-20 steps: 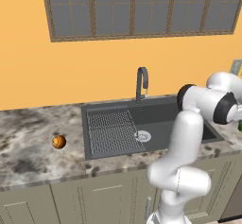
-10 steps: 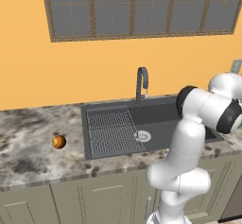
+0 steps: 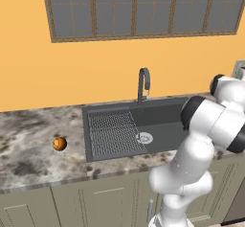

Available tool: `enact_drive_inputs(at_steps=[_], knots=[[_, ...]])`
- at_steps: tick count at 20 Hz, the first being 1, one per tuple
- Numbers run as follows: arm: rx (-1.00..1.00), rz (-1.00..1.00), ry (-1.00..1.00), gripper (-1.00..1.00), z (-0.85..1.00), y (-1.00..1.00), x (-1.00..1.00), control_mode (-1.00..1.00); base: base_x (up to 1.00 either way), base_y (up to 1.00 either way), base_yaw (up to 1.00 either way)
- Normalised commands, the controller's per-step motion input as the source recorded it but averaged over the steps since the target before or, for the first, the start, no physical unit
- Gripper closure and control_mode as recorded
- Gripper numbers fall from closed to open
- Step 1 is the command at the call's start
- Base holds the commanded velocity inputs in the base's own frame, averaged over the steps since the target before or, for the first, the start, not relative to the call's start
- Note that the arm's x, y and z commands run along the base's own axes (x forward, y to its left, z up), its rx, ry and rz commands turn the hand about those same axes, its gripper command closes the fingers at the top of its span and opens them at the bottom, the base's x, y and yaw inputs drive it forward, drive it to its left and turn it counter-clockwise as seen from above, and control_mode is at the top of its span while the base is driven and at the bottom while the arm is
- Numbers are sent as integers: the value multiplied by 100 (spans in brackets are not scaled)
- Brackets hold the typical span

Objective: Remove the orange and tangerine from the sink. Then move the bowl and cup from the counter to the sink for washing.

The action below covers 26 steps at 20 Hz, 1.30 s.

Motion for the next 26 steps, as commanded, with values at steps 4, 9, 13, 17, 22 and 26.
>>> enact_drive_inputs(at_steps=[4, 9, 13, 17, 22, 26], knots=[[0, 13, 0, 100, 6, 48, 0, -100, 0, 0, 0], [0, 14, 0, 100, 3, 45, 5, -100, 0, 0, 0], [0, 13, 0, 100, 0, 41, 16, -100, 0, 0, 0], [0, 11, 0, 100, 0, 35, 27, -100, 0, 0, 0], [0, 10, 0, 100, -3, 23, 39, -100, 0, 0, 0], [0, 11, 0, 100, -11, 14, 41, -100, 0, 0, 0]])
